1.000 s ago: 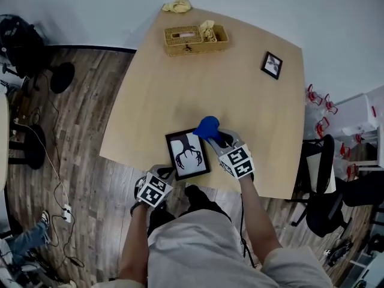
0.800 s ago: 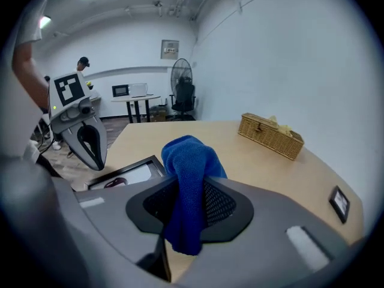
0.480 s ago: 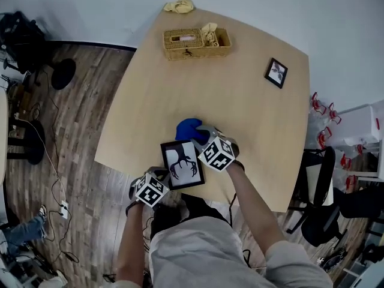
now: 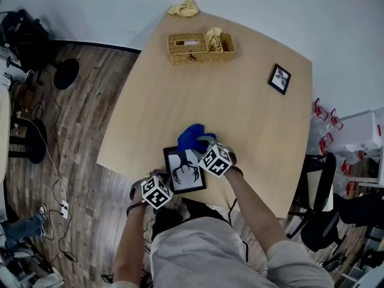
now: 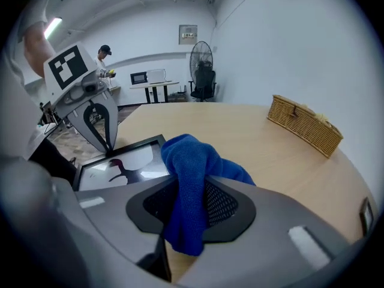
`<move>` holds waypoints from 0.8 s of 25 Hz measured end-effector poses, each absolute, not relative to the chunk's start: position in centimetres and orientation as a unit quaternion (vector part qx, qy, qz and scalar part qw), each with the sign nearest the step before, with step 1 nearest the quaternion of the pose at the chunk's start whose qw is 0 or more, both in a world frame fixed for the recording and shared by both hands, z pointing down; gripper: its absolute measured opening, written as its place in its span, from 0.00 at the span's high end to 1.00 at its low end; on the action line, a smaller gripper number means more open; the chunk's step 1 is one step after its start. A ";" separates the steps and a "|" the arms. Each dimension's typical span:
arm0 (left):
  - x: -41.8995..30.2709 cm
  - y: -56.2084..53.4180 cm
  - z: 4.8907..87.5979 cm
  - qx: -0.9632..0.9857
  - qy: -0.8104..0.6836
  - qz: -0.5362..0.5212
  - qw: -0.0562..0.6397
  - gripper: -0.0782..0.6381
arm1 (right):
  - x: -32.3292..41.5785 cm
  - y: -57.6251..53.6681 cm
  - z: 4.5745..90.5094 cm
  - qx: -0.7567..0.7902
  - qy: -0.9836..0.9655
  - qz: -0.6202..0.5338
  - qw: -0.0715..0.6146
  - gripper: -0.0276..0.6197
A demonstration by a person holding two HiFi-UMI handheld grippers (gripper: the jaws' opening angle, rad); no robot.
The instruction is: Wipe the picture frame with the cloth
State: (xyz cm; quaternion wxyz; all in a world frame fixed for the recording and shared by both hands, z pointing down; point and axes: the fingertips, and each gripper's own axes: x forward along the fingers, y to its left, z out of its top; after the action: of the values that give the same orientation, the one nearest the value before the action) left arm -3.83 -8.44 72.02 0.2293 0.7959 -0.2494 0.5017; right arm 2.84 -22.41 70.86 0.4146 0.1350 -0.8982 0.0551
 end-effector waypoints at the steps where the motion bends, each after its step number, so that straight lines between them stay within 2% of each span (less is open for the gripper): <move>1: -3.9 -8.5 72.1 0.793 -0.248 0.506 0.231 0.82 | 2.8 -22.4 70.9 0.138 -0.899 0.059 0.410 0.81; 14: -3.6 -8.6 72.2 0.765 -0.234 0.550 0.241 0.82 | 2.7 -17.1 70.7 0.075 -0.902 0.019 0.424 0.81; 20: -3.7 -8.6 72.1 0.767 -0.241 0.540 0.247 0.82 | 3.5 -13.8 70.8 0.071 -0.907 0.045 0.412 0.81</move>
State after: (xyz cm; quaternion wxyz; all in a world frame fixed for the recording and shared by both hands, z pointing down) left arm -3.71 -8.63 72.12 0.2475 0.7672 -0.2414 0.5403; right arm 3.50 -13.79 70.80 0.4117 0.0707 -0.9075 0.0446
